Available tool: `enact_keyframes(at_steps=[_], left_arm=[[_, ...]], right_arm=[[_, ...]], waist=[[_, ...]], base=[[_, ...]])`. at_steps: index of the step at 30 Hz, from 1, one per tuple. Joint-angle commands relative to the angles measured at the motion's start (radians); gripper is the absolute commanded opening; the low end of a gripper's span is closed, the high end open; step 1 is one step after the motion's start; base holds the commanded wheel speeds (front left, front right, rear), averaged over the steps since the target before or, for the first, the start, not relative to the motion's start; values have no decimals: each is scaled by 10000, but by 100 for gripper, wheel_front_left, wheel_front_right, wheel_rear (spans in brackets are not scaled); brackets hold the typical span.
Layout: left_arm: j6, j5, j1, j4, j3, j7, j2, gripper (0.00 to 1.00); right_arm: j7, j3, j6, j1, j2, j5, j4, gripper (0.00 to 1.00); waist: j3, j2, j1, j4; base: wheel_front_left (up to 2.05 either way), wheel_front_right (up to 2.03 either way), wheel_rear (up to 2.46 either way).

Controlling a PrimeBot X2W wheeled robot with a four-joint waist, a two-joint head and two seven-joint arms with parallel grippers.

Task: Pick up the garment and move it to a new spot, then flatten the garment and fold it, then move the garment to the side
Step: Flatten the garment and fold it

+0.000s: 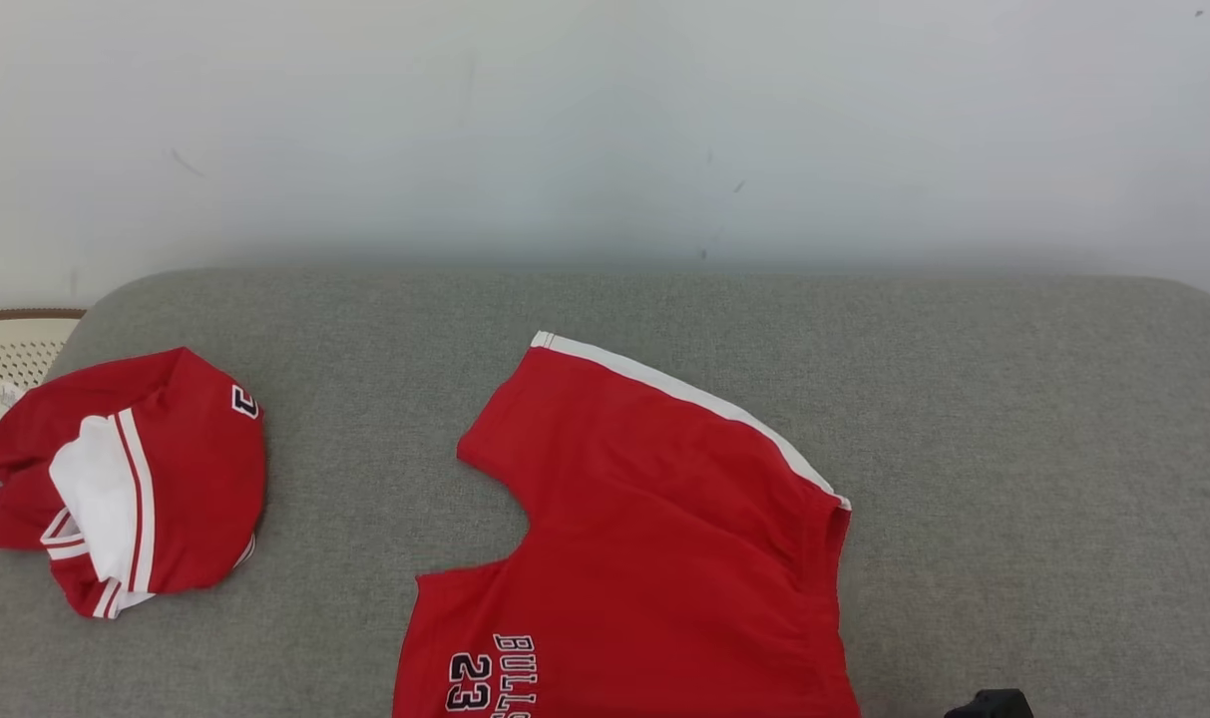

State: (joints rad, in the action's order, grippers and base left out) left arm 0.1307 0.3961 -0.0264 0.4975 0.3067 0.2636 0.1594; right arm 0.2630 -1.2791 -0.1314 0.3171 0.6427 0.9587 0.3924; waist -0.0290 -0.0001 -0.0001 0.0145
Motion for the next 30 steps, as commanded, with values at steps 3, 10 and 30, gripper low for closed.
enact_keyframes(at_steps=[3,10,30], left_arm=[[-13,-4,258,-96,-60,10,137,0],[-12,-420,-483,-1308,-229,10,269,0],[-11,-1772,-6207,-527,-762,10,-38,0]], right_arm=[[-139,-34,13,-275,74,-153,-295,0],[29,99,13,308,97,380,-524,0],[12,3589,10,1805,-534,2019,-2087,0]], waist=[[-43,1,1,37],[205,1,1,71],[3205,1,1,-756]], base=[[0,0,0],[0,0,0],[0,0,0]])
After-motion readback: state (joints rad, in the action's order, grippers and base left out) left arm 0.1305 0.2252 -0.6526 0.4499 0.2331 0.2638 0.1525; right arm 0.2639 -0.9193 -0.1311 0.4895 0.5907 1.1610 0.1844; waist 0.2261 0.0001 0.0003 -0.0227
